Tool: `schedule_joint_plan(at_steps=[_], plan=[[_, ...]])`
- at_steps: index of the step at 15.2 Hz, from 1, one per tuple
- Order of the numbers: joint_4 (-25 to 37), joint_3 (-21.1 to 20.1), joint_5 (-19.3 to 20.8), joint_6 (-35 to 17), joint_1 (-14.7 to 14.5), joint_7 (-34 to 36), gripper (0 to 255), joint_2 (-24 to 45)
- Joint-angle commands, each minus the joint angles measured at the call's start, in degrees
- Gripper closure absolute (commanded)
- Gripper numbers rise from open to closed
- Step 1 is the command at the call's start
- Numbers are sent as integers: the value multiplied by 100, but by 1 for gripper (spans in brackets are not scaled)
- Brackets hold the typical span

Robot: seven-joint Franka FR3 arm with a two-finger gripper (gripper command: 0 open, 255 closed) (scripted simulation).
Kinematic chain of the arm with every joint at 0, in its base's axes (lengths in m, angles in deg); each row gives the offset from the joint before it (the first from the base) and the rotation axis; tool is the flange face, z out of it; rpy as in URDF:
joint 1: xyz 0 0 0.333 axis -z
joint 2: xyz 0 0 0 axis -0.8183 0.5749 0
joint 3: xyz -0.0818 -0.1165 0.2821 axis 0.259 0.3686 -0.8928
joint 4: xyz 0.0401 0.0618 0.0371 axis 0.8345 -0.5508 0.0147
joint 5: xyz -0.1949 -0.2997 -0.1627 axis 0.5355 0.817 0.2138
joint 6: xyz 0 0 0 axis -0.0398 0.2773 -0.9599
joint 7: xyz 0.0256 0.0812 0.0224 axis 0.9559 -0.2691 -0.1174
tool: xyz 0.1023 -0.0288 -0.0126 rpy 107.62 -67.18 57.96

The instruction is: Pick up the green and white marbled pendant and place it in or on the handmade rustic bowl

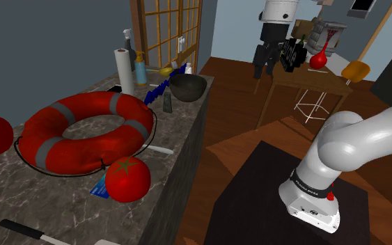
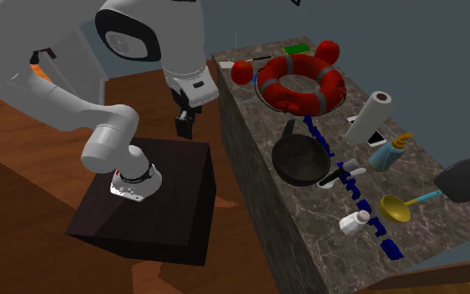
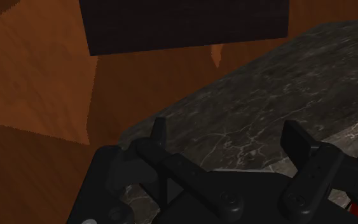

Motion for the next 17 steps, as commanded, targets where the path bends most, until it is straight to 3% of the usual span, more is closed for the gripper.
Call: schedule_joint_plan(at_steps=[1,10,17], plan=[[0,0,0,0,0,0,0,0],[94,-1406,-894,-1039,363,3056,0,833],[777,-2357,-1000,-1863,764,5394,0,2084]])
